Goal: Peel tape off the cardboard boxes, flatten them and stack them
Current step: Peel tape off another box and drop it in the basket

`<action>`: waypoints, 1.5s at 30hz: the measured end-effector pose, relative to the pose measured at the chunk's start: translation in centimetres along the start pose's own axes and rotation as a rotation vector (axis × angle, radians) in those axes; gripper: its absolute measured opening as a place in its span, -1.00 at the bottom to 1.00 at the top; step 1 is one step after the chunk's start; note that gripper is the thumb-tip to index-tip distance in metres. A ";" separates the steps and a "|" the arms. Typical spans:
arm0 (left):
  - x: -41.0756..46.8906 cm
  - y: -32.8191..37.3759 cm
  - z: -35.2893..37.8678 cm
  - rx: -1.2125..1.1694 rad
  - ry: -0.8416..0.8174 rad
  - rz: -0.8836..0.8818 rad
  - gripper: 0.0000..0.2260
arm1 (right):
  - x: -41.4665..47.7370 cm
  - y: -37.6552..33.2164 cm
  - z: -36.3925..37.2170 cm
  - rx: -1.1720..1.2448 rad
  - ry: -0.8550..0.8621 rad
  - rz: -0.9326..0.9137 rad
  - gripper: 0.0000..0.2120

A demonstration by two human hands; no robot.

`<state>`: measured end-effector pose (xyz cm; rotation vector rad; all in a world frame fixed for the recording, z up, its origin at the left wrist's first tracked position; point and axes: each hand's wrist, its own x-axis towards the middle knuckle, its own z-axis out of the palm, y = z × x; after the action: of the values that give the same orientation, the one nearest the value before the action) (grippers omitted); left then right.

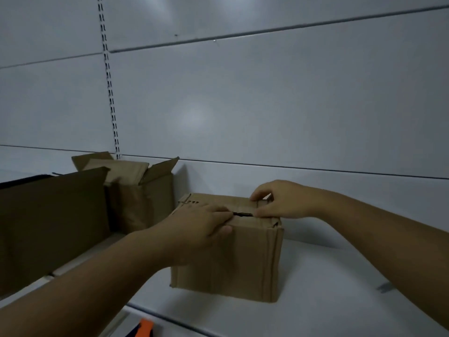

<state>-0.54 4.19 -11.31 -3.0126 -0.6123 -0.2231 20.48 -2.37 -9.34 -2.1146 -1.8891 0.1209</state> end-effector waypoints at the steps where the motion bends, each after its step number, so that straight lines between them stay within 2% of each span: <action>1: -0.1 -0.1 0.0 -0.008 0.019 0.024 -0.60 | 0.1 -0.1 -0.1 0.009 0.001 0.019 -0.60; 4: -0.4 -0.5 0.2 -0.015 0.071 0.060 -0.62 | 0.4 -0.7 -0.1 -0.006 0.010 0.066 -0.55; 7: -0.7 -0.9 0.3 -0.024 0.086 0.108 -0.62 | 0.4 -1.1 0.2 -0.167 0.054 0.061 -0.61; 9: -1.0 -1.2 0.4 0.009 0.133 0.153 -0.60 | -0.1 -1.4 0.3 -0.244 0.224 0.012 -0.72; 11: -2.0 -1.2 0.4 -0.056 0.250 0.140 -0.51 | -0.9 -1.5 -0.2 -0.245 0.471 -0.040 -0.74; 13: -3.2 -1.1 0.8 -0.132 0.502 0.166 -0.31 | -2.0 -1.7 -1.4 -0.209 0.671 -0.098 -0.75; 14: -3.8 -0.9 1.2 -0.123 0.637 0.197 -0.31 | -2.8 -2.0 -2.1 -0.182 0.771 -0.140 -0.75; 16: -4.8 -0.7 2.7 -0.119 0.794 0.294 -0.59 | -4.8 -3.0 -3.5 -0.115 0.939 -0.217 -0.76; 17: -5.2 -0.7 3.7 -0.132 0.805 0.345 -0.72 | -5.8 -3.7 -3.9 -0.084 0.980 -0.244 -0.77; 18: -5.3 -0.8 4.9 -0.149 0.755 0.372 -0.77 | -6.6 -4.4 -4.0 -0.052 0.985 -0.262 -0.78; 20: -5.3 -0.9 7.3 -0.192 0.514 0.351 -0.69 | -7.7 -5.2 -3.1 0.011 0.889 -0.280 -0.80; 22: -5.2 -0.8 9.0 -0.271 0.309 0.306 -0.56 | -7.8 -5.0 -1.0 0.025 0.716 -0.238 -0.80; 24: -5.0 -0.7 10.4 -0.348 0.188 0.236 -0.54 | -7.3 -4.1 1.1 0.040 0.549 -0.143 -0.73; 25: -4.8 -0.5 10.7 -0.379 0.212 0.172 -0.60 | -7.0 -3.6 1.9 0.087 0.489 -0.105 -0.70; 27: -4.2 -0.2 10.0 -0.549 0.389 -0.064 -0.72 | -6.7 -2.8 2.9 0.223 0.445 -0.046 -0.61; 29: -2.8 -0.6 9.9 -0.733 0.568 -0.306 -0.56 | -6.5 -2.3 3.6 0.367 0.447 0.005 -0.46; 31: -0.8 -1.4 10.0 -0.905 0.574 -0.418 -0.27 | -6.4 -1.8 4.0 0.482 0.432 0.059 -0.36; 32: 0.0 -1.7 10.0 -0.991 0.526 -0.432 -0.17 | -6.4 -1.7 4.1 0.514 0.413 0.082 -0.33; 34: 1.3 -1.8 10.0 -1.079 0.484 -0.427 -0.13 | -6.2 -1.6 4.0 0.553 0.375 0.116 -0.37; 38: 1.5 -2.4 9.6 -1.074 0.413 -0.369 -0.32 | -5.8 -1.1 4.2 0.615 0.317 0.130 -0.57; 40: 0.6 -3.5 9.5 -1.287 0.370 -0.341 -0.40 | -5.5 -0.7 4.1 0.611 0.306 0.124 -0.61; 43: -1.9 -6.3 9.9 -1.652 0.277 -0.382 -0.35 | -4.9 -0.6 3.5 0.657 0.256 0.127 -0.65; 45: -3.4 -7.7 10.0 -1.652 0.227 -0.393 -0.38 | -3.9 -0.9 3.6 0.647 0.206 0.104 -0.66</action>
<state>-5.40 10.82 -21.46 -3.9569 -1.5563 -1.8852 18.12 -5.55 -13.02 -1.6972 -1.3743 0.4516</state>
